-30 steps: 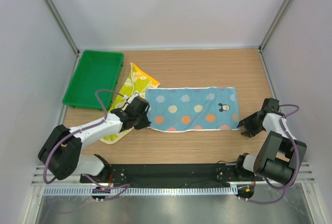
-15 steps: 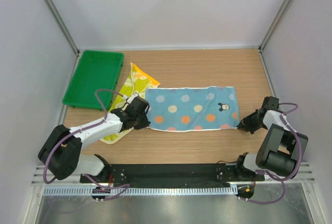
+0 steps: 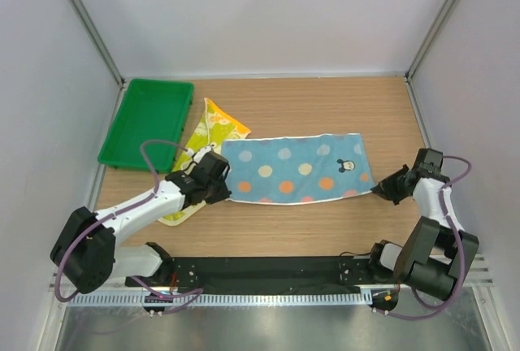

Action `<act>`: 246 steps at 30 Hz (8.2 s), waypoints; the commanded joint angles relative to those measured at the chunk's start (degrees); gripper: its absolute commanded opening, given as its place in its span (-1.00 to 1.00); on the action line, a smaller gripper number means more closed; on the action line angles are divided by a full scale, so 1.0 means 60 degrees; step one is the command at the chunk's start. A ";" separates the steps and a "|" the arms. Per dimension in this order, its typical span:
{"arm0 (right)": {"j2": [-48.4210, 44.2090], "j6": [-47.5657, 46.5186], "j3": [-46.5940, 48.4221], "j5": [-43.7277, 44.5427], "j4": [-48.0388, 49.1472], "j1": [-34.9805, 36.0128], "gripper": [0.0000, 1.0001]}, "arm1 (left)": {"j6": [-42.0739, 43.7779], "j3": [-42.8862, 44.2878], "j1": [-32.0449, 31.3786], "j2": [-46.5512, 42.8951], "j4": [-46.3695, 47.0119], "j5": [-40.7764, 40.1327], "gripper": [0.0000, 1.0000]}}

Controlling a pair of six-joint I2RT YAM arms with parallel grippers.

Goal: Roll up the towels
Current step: Fold the towel

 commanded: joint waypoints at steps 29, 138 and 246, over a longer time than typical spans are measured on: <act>-0.3727 0.0211 0.1423 0.0051 -0.2094 -0.0010 -0.98 | 0.0550 0.1479 -0.0702 -0.2209 -0.3829 -0.1500 -0.99; 0.2487 0.0049 0.1306 0.4459 0.0032 0.3345 -0.59 | 0.1241 0.2462 0.2081 0.3418 -0.1939 -0.0417 -0.99; 0.1914 0.0429 0.6388 0.5630 -0.1083 0.9185 -0.98 | 0.5709 0.2389 0.2198 -0.4186 -0.2130 -0.2175 0.92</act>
